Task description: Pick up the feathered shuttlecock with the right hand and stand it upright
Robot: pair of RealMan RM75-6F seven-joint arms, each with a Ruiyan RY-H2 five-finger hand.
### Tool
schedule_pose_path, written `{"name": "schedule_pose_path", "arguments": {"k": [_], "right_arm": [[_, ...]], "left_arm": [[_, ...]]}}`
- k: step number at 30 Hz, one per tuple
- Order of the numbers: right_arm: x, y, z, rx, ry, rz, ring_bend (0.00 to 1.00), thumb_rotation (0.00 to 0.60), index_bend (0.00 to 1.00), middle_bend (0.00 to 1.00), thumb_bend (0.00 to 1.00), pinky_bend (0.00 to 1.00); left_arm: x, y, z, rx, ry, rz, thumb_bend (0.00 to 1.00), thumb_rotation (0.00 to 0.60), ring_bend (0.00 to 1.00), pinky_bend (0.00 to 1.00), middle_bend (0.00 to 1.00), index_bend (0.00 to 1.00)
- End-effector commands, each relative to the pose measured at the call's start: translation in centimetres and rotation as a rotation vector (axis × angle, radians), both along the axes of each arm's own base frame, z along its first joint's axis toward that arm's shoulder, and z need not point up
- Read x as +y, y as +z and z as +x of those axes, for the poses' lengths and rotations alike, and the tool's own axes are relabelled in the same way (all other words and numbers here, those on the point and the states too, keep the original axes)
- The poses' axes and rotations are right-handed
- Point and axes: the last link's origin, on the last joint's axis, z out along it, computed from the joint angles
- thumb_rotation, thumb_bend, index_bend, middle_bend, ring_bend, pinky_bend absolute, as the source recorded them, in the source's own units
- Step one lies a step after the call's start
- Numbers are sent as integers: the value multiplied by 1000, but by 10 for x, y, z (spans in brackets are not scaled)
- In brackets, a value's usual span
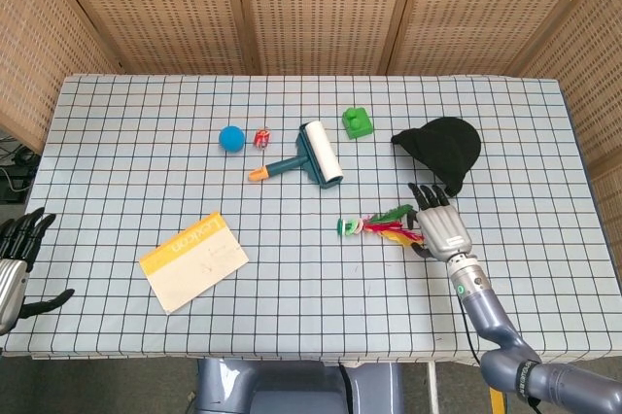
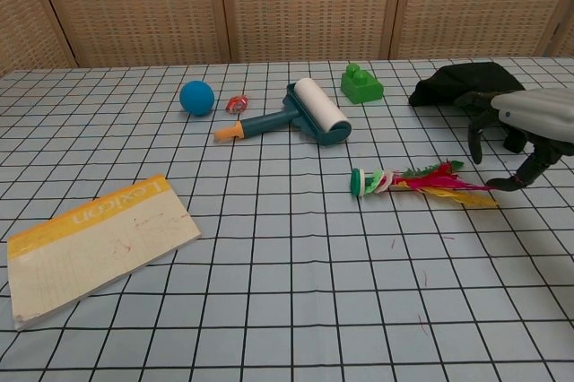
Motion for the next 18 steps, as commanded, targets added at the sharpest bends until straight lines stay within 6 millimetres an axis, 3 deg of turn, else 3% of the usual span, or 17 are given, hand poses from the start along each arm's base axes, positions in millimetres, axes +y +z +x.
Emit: {"name": "schedule_pose_path", "arguments": {"k": [1,18], "right_arm": [[-2,-9,-5,2,-20,8,0,600,528,0,461,0],[-7,-23,-19,45,-27,7,0,600,549,0,513,0]], "left_arm": [[0,-1,0,1,0,-1,0,600,0,0,0,0],[-1,-3,1,0,3,-3,0,600,0,0,0,0]]}}
